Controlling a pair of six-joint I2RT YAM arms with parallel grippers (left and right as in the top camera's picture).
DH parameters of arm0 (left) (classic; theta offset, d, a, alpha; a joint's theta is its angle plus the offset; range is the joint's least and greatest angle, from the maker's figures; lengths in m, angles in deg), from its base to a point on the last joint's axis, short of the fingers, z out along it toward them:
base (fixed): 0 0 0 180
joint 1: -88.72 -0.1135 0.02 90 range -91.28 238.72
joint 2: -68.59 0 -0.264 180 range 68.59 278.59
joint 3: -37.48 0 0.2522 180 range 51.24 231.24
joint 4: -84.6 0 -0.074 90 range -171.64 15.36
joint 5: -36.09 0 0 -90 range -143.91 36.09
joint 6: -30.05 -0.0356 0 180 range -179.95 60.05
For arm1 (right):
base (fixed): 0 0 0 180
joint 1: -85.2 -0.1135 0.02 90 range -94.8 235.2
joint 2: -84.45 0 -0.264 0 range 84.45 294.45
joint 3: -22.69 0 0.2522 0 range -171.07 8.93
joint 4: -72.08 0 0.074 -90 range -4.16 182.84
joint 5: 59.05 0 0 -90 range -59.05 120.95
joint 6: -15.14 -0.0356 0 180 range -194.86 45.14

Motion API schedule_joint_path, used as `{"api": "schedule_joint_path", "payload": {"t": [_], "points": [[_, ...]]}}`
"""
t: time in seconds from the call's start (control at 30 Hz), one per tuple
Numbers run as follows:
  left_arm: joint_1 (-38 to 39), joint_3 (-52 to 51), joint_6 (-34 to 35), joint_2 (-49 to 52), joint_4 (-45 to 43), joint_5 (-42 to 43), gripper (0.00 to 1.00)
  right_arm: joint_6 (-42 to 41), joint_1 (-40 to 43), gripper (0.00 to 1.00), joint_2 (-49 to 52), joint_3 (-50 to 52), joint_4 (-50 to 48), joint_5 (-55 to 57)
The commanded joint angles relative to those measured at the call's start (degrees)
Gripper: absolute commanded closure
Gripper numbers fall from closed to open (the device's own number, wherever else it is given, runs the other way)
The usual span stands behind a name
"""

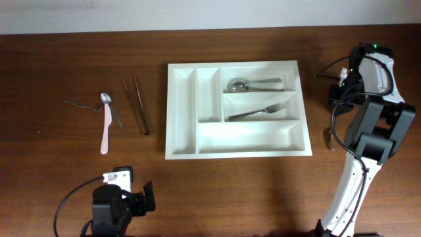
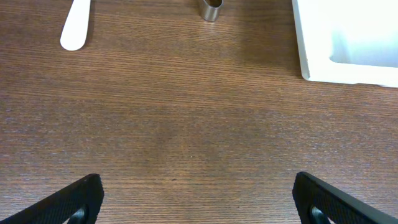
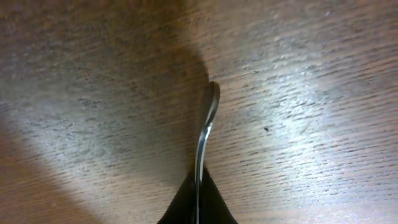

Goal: Pack container

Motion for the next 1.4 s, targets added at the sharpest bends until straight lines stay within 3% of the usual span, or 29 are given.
{"api": "schedule_joint_path", "payload": {"t": [0.0,0.47,0.8,1.37], "points": [[-0.2,0.8,0.5,-0.1,-0.1,-0.2,0.01,-0.9,0.1,0.96,0.7,0.8,-2.2,-1.3],[-0.2,0.8,0.5,-0.1,-0.1,-0.2,0.01,1.5,0.1,0.96,0.7,-21.9,7.5,-10.4],[-0.2,0.8,0.5,-0.1,-0.1,-0.2,0.01,4.5,0.0,0.96,0.7,-23.8,9.3,-21.4],[-0.2,0.8,0.5,-0.1,-0.1,-0.2,0.01,2.7,0.1,0.96,-0.1,-25.2,9.1,-34.0]]}}
